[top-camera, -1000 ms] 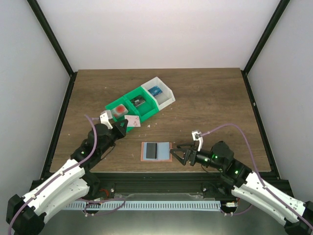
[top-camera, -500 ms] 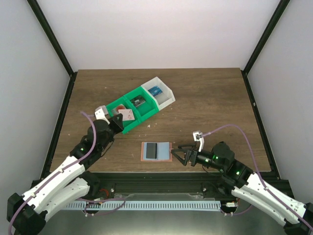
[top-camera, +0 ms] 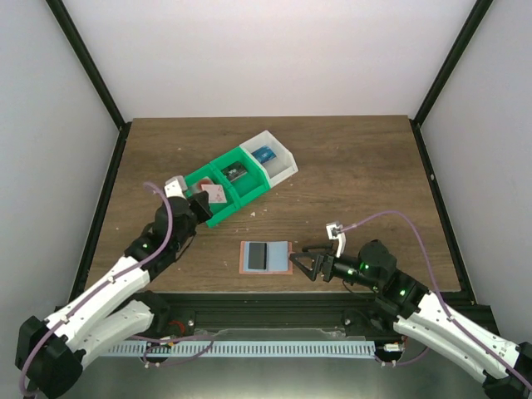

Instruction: Take the credit cards out of the card holder

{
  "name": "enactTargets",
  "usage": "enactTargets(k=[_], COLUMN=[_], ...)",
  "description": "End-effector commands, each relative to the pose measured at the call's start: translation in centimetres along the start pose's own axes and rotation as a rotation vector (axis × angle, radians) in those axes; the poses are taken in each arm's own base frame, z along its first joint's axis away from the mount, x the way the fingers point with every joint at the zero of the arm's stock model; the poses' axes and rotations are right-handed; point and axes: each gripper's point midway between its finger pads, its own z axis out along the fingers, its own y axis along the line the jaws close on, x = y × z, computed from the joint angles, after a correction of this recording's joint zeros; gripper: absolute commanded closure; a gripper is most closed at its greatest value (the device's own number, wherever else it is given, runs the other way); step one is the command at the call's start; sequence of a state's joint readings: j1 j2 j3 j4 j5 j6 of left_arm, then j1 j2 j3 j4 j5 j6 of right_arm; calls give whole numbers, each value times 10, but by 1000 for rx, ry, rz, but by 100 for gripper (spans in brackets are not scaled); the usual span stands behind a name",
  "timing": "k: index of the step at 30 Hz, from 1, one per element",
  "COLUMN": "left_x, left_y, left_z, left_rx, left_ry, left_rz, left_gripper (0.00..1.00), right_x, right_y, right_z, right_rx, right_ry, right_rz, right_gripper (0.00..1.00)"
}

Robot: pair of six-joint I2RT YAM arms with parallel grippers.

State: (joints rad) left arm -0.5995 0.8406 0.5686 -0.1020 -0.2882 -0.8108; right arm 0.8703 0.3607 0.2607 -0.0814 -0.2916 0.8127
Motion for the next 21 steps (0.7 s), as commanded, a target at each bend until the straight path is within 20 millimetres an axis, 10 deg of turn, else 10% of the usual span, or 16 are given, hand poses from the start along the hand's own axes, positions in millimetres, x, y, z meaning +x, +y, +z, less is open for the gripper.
enactTargets(k=[1, 21], left_x=[-9, 8], left_y=[7, 71], left_z=[9, 73], left_rx=[-43, -349], left_ry=[-6, 59], left_rz=[-1, -169], left_gripper=[100, 100], right_x=[-5, -8], right_y=[5, 6], right_z=[-1, -4], right_rx=[-15, -9], right_ry=[-21, -28], right_rz=[-13, -34], right_gripper=[0, 0])
